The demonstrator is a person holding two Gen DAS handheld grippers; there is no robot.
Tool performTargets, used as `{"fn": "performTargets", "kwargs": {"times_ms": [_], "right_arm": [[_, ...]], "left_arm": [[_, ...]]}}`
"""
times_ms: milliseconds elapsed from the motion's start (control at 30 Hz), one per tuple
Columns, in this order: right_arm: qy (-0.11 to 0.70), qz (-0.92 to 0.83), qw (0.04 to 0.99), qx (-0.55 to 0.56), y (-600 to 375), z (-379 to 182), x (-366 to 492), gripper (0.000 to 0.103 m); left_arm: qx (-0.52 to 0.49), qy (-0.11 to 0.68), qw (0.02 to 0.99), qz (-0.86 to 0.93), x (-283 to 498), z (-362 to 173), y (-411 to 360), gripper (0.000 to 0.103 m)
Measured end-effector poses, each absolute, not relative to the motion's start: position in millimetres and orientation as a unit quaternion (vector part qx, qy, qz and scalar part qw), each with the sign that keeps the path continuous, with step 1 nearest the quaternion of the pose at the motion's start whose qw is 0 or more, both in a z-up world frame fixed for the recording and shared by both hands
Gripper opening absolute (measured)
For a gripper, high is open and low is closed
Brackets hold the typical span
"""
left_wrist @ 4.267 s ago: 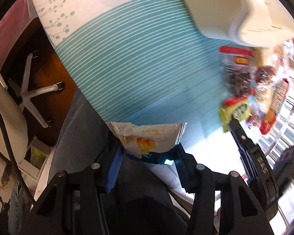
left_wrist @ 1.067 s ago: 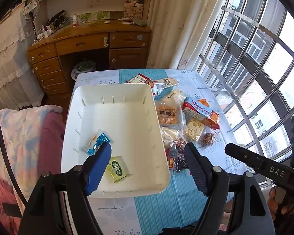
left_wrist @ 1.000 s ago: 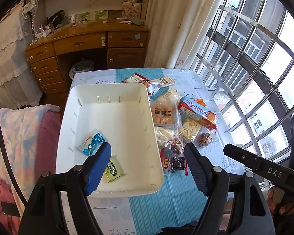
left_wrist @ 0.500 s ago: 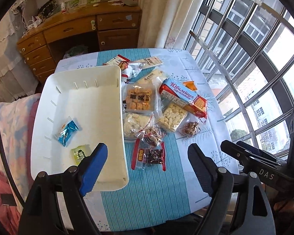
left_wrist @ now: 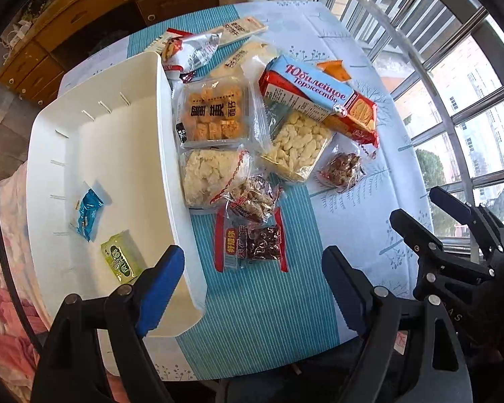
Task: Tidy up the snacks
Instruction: 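Move both tools toward the clear snack bags beside the tray, then grasp the clear red-printed bag with the left tool while the right tool grasps the nut bag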
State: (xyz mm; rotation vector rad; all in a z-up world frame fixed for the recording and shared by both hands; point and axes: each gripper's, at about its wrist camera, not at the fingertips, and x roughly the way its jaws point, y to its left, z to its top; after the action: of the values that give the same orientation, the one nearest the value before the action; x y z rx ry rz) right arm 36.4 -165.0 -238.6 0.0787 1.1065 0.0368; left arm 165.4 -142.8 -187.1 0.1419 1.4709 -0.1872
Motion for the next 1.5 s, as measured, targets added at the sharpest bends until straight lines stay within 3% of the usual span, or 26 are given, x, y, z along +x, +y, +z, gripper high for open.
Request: {"fn": "performTargets", "kwargs": {"times_ms": [333,1033,1167,1333,1467,1500], "right_arm": [[0.525,0.05,0.847,-0.063,-144,-285,52,0.072],[0.51,0.089,0.851,-0.085,-145,-341,88,0.072],[0.501,0.094,0.856,-0.083,-148,-341,93,0.07],[0.495,0.094,0.861,-0.074,-150,-341,95,0.067],[0.496,0.098,0.86,-0.062,-154,-340,96,0.066],[0.497,0.099,0.86,-0.059,-154,-340,96,0.065]], "left_arm": [[0.129,0.724,0.672,-0.084,200,-239,-157,0.083],[0.14,0.772,0.616,-0.066,238,-308,-177,0.082],[0.136,0.778,0.611,-0.056,246,-320,-176,0.07],[0.133,0.778,0.612,-0.053,250,-322,-180,0.064],[0.11,0.791,0.6,-0.05,245,-330,-179,0.037],[0.107,0.794,0.596,-0.048,244,-332,-178,0.037]]}}
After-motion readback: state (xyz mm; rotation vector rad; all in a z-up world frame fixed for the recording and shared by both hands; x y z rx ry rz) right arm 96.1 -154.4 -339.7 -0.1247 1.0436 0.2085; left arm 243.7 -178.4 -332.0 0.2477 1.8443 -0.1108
